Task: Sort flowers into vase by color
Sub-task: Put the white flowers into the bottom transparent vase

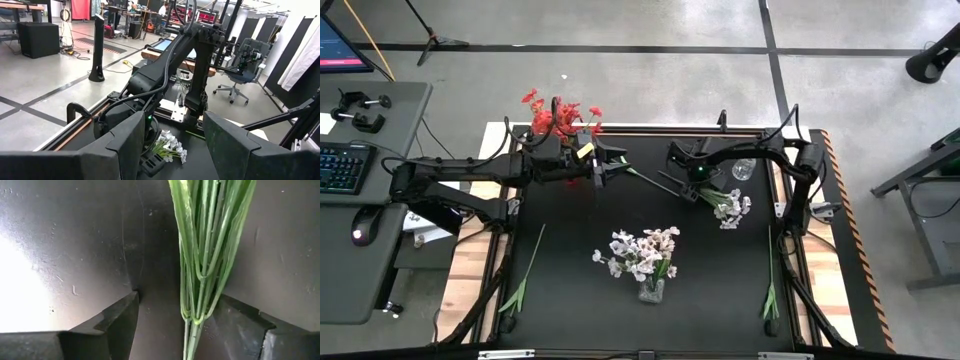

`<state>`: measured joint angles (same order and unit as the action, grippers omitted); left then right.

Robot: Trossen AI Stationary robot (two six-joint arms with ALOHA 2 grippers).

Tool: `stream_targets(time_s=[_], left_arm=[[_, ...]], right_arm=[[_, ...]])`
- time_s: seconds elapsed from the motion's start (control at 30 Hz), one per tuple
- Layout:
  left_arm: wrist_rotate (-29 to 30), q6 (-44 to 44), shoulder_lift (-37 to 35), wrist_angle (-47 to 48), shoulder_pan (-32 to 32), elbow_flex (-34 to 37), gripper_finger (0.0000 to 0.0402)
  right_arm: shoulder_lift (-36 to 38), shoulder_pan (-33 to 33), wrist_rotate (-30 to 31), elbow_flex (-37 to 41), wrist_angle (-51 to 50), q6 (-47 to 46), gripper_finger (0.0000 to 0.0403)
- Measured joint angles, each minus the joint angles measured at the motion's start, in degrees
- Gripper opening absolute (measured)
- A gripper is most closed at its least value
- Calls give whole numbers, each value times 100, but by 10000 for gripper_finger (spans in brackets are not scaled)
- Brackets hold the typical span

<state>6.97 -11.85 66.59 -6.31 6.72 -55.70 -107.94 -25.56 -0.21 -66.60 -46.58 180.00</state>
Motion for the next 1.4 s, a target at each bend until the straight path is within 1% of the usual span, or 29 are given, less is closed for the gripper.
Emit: stream_targets(time_s=[0.17, 0.27, 0.43, 0.5, 0.6, 0.7, 0.9, 1.0, 1.4], left_arm=[[2, 2, 0, 1, 0, 0, 188], [-11, 2, 0, 1, -2, 0, 188], [-218, 4, 0, 3, -2, 0, 188], [-228, 4, 0, 5, -4, 0, 188], [-229, 4, 0, 7, -4, 0, 188], [-230, 8, 0, 16, -4, 0, 188], [-230, 182, 0, 40, 0, 0, 188], [-230, 301, 0, 42, 0, 0, 188], [-230, 306, 0, 208, 0, 0, 188]], right_arm=[[-24, 94, 64, -95, -11, -176, 243], [-28, 145, 177, -111, -56, -819, 243], [-28, 155, 298, -111, -126, -2141, 243], [-28, 153, 291, -113, -184, -2424, 243], [-28, 161, 216, -117, -239, -2357, 243], [-33, 186, 99, -117, -161, -1986, 243], [-33, 290, 186, -122, -233, -1219, 243], [-33, 331, 170, -122, -281, -1198, 243], [-33, 350, 167, -122, -417, -1248, 243]])
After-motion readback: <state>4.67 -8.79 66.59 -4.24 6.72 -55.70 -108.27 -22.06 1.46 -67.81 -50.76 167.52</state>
